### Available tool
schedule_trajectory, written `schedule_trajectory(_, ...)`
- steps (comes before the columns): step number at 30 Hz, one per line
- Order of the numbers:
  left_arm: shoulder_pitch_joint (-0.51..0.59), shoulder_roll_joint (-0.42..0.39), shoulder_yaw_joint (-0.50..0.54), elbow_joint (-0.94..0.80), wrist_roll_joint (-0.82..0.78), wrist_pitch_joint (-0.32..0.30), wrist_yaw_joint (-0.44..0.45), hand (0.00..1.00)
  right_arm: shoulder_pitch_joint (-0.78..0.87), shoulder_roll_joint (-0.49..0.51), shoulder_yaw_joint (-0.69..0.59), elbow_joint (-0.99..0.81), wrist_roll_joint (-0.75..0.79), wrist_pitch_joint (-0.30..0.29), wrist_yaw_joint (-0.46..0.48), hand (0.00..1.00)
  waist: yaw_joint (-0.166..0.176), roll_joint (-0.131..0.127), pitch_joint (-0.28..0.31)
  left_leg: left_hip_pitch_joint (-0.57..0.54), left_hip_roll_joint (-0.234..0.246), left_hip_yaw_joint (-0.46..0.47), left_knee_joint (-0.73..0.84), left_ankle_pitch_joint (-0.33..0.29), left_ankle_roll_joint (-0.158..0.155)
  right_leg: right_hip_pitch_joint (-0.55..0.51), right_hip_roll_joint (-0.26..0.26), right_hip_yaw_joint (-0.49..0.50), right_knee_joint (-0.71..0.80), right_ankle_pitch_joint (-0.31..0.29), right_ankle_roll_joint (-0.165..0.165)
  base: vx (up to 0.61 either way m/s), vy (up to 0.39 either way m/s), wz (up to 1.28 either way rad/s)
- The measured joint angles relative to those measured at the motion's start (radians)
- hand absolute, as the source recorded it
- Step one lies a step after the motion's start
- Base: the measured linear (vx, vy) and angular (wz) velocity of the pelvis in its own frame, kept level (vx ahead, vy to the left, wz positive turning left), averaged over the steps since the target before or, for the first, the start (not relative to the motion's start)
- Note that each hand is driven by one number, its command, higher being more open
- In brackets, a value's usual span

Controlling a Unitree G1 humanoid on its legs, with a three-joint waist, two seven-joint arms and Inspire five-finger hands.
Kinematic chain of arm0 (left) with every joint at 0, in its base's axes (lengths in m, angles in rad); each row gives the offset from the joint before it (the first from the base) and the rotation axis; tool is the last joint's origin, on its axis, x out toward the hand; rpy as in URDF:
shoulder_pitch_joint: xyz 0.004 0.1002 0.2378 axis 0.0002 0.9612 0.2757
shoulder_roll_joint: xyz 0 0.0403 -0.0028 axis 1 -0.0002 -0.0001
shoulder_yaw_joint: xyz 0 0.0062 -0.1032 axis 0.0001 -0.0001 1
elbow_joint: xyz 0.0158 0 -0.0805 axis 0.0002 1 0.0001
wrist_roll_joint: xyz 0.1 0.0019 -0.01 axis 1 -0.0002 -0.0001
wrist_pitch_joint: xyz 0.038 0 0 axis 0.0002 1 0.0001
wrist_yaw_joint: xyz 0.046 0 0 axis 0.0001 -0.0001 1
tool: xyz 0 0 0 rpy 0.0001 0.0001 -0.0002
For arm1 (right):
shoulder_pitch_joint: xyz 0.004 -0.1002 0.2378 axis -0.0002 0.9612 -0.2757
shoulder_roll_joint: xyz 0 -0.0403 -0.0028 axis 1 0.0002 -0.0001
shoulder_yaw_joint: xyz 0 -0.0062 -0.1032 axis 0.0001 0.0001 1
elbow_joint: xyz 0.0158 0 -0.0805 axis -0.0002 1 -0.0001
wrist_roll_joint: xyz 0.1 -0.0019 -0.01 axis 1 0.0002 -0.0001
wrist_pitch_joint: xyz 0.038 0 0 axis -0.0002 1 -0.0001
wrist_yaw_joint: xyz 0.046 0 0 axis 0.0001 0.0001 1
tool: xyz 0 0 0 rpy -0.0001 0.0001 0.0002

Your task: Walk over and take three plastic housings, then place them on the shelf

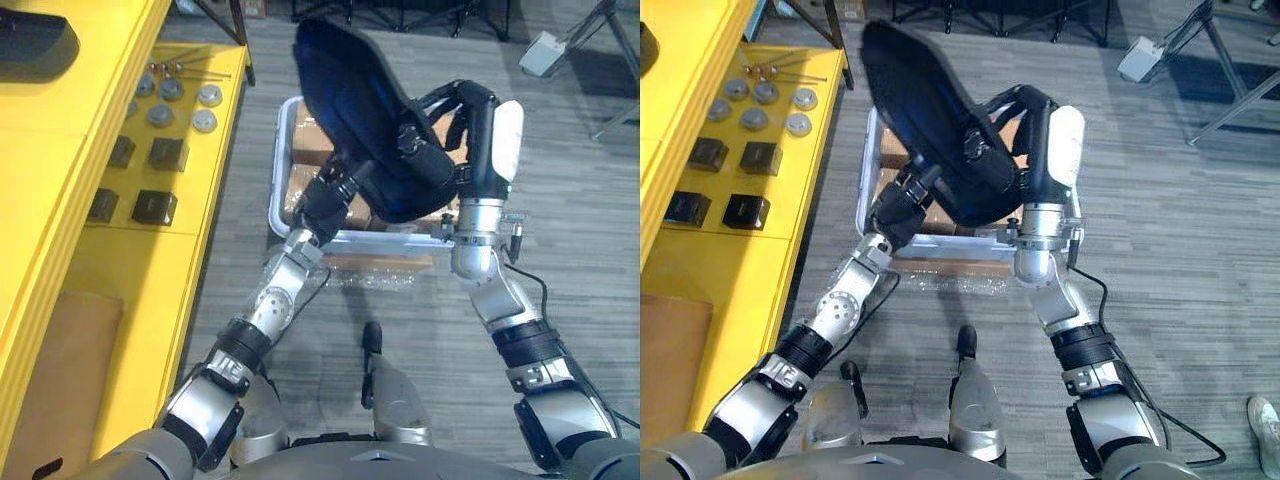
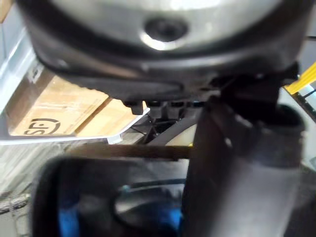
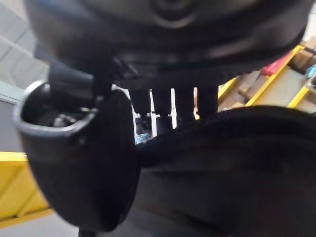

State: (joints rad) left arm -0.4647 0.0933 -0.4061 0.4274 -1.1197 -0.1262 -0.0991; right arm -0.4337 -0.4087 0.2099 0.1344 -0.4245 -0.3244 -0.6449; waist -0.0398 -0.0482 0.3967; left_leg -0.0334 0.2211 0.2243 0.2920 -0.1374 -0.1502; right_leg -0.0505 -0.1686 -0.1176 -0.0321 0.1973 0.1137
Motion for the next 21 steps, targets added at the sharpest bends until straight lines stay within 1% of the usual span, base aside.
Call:
schedule_trajectory(1,0.006,0.0,-0.023,0.015,0.032,0.007,0.002,1.0,0.003,0.006,0.006,-0.021,0.001,-0.013,0.0,0.0,0.001,0.0,-0.015,0.007,0.0,0.002,-0.002,-0.001,-0.001,0.007,0.0,0.0,-0.005,0.0,0.0,0.0,0.0,0.0)
schedule_trajectory(3,0.011,-0.002,-0.058,0.04,0.034,0.026,0.004,1.0,0.01,0.023,0.009,-0.048,0.003,-0.026,0.001,0.0,0.005,-0.001,-0.043,0.009,-0.002,0.002,-0.007,-0.001,-0.001,0.008,-0.001,-0.001,-0.009,0.0,0.0,0.03,0.023,0.02)
schedule_trajectory(5,0.039,-0.016,-0.075,0.045,0.034,0.04,0.005,1.0,0.03,0.034,0.02,-0.083,0.009,-0.041,0.005,0.0,0.006,-0.003,-0.062,0.023,-0.004,0.003,-0.016,-0.001,-0.001,0.027,-0.002,-0.003,-0.022,0.001,0.002,0.0,0.0,0.0)
schedule_trajectory(7,0.048,-0.017,-0.096,0.047,0.034,0.04,0.007,1.0,0.047,0.034,0.028,-0.095,0.01,-0.044,0.011,0.0,0.006,-0.003,-0.072,0.028,-0.004,0.002,-0.018,-0.002,-0.002,0.033,-0.002,-0.005,-0.024,0.001,0.002,0.0,0.0,0.0)
schedule_trajectory(10,0.049,-0.018,-0.129,0.047,0.034,0.025,0.007,1.0,0.099,0.034,0.036,-0.108,0.01,-0.046,0.032,0.0,0.005,-0.002,-0.084,0.028,-0.004,0.003,-0.022,-0.002,-0.002,0.033,-0.002,-0.006,-0.025,0.001,0.002,0.0,0.0,0.0)
schedule_trajectory(13,0.061,-0.024,-0.134,0.015,0.032,-0.011,0.008,1.0,0.206,0.057,0.032,-0.109,0.053,-0.045,0.057,0.0,0.006,-0.001,-0.091,0.043,-0.006,0.006,-0.047,0.005,-0.001,0.035,-0.002,-0.008,-0.025,-0.001,0.0,0.0,0.0,0.0)
schedule_trajectory(15,0.107,-0.024,-0.129,-0.024,0.031,-0.035,0.021,1.0,0.313,0.095,-0.002,-0.137,0.096,-0.045,0.06,0.0,-0.001,0.011,-0.1,0.048,-0.007,0.008,-0.057,0.012,-0.006,0.034,-0.002,-0.01,-0.025,-0.005,0.003,0.0,0.0,0.0)
schedule_trajectory(17,0.155,-0.024,-0.125,-0.072,0.031,-0.045,0.038,1.0,0.376,0.113,-0.029,-0.14,0.097,-0.046,0.06,0.0,-0.014,0.016,-0.113,0.06,-0.009,0.016,-0.077,0.018,-0.008,0.034,-0.003,-0.008,-0.024,-0.008,0.004,0.04,0.011,-0.04)
schedule_trajectory(20,0.193,-0.024,-0.1,-0.14,0.021,-0.057,0.048,1.0,0.447,0.114,-0.067,-0.141,0.099,-0.047,0.064,0.0,-0.02,0.023,-0.128,0.081,-0.012,0.027,-0.105,0.031,-0.01,0.035,-0.002,-0.005,-0.021,-0.011,0.004,0.03,0.01,-0.07)
schedule_trajectory(21,0.194,-0.026,-0.091,-0.157,0.007,-0.068,0.048,0.0,0.462,0.114,-0.078,-0.141,0.107,-0.048,0.065,0.0,-0.022,0.026,-0.132,0.083,-0.014,0.027,-0.109,0.033,-0.01,0.035,-0.003,-0.005,-0.021,-0.011,0.004,-0.01,0.01,-0.06)
